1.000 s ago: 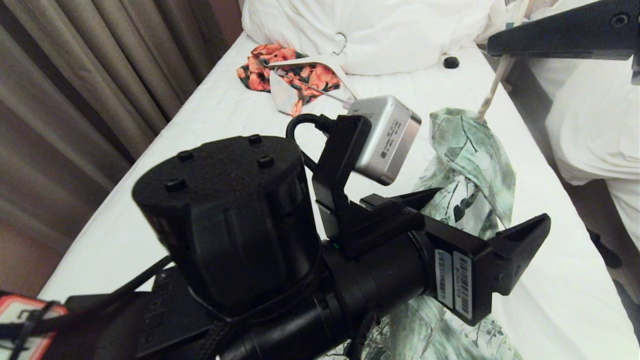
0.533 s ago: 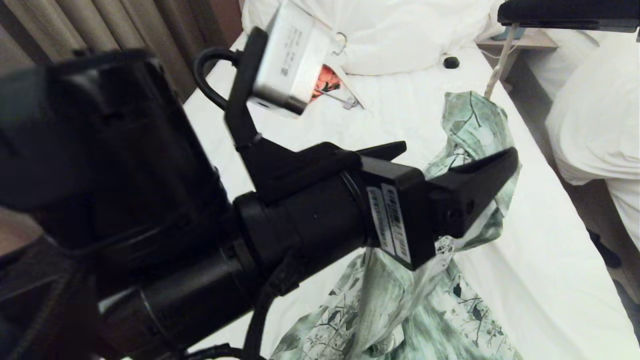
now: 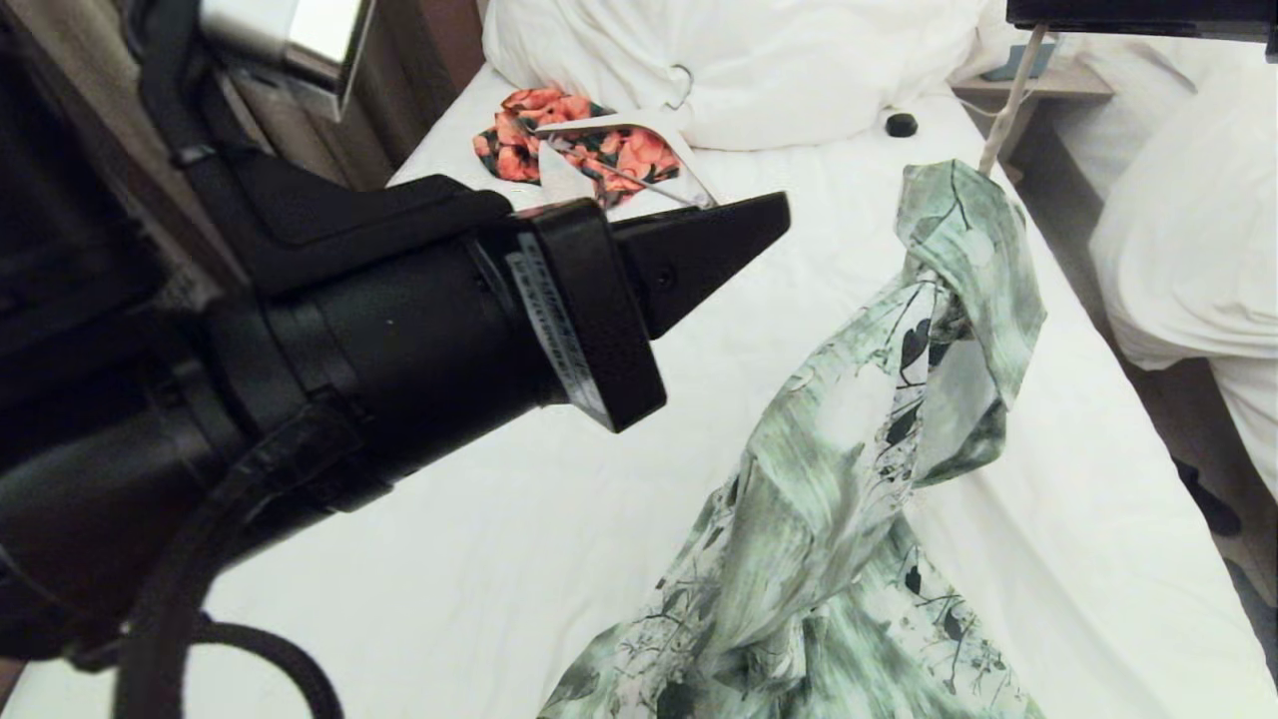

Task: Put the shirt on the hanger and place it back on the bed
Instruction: Take the clothes hanger out of the clothes

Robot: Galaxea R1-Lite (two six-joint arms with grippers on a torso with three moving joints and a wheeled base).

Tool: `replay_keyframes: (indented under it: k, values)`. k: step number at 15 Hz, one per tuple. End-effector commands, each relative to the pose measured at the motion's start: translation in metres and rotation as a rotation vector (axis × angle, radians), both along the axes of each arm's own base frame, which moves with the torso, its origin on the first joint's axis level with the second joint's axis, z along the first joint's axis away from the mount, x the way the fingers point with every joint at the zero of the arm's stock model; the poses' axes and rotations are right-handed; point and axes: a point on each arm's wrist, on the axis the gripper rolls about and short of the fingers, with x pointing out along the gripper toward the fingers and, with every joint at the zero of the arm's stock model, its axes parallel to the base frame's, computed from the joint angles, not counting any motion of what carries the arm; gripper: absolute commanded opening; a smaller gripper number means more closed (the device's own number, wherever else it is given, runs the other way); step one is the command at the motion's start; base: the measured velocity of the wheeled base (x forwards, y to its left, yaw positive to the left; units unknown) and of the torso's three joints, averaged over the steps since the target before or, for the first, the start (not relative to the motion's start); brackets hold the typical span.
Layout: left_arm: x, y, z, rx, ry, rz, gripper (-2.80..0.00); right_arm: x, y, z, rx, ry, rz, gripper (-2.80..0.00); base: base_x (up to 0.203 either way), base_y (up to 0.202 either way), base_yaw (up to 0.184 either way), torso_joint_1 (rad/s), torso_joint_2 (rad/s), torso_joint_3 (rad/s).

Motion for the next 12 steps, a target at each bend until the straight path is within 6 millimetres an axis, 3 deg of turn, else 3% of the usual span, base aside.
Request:
replay_keyframes:
  k: [1,5,7,12]
  values:
    - [-0.007,0.026,0.009,-0.014,-0.005,0.04,-2.8,0.002,0.0,0.0,-0.002,-0.002,-0.008,-2.8,0.0,0.0,0.0,0.0,0.0,0.0]
    - [-0.03,0.075,0.01,0.051,0.035,0.142,-2.8,0.01,-0.005,0.001,-0.053,-0.042,-0.076,-2.8,0.0,0.0,0.0,0.0,0.0,0.0]
    - [-0.028,0.095,0.004,0.109,0.069,0.244,-2.8,0.005,-0.013,0.004,-0.042,-0.054,-0.097,-2.8,0.0,0.0,0.0,0.0,0.0,0.0]
    - [-0.023,0.108,-0.014,0.181,0.113,0.342,-2.8,0.002,-0.024,0.009,-0.028,-0.071,-0.132,-2.8,0.0,0.0,0.0,0.079,-0.36,-0.281]
